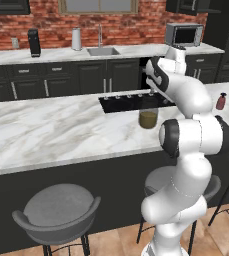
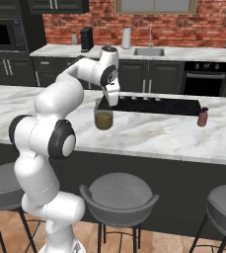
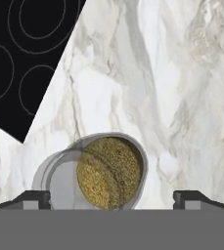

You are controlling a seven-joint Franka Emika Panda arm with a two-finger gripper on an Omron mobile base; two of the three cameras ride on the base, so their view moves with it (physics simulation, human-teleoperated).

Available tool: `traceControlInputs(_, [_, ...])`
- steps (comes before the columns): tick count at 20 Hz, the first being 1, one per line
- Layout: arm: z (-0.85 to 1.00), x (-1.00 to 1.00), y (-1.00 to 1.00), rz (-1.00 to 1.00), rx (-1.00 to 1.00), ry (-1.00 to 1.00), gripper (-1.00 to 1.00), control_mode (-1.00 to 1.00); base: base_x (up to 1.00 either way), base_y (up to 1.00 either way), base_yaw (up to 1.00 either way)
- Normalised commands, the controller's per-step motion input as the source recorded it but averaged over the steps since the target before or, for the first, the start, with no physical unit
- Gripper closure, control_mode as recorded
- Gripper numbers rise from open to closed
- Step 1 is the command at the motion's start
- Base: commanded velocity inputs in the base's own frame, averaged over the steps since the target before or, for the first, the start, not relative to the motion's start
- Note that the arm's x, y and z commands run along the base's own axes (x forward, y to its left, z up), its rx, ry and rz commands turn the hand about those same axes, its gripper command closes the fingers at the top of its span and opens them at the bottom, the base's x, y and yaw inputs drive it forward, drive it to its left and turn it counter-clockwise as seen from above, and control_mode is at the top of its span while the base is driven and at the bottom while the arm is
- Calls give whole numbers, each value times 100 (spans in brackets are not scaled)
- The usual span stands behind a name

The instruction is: Pick the jar and jar from the dining table and place them in the open cabinet. Close the cabinet after placing the objects.

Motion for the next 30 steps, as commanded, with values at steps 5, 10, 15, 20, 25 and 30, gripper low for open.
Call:
traceControlInputs(5, [-18,0,0,0,0,0,-100,-100,0,0,0])
traceControlInputs(10, [-18,0,0,0,0,0,-100,-100,0,0,0])
traceControlInputs(15, [-23,0,0,0,0,0,-100,-100,0,0,0])
traceControlInputs(20, [-26,0,0,0,0,0,-100,-100,0,0,0])
traceControlInputs(25, [-33,0,6,0,-3,0,-100,-100,0,0,0])
traceControlInputs(30, [-35,0,5,0,-4,0,-100,-100,0,0,0])
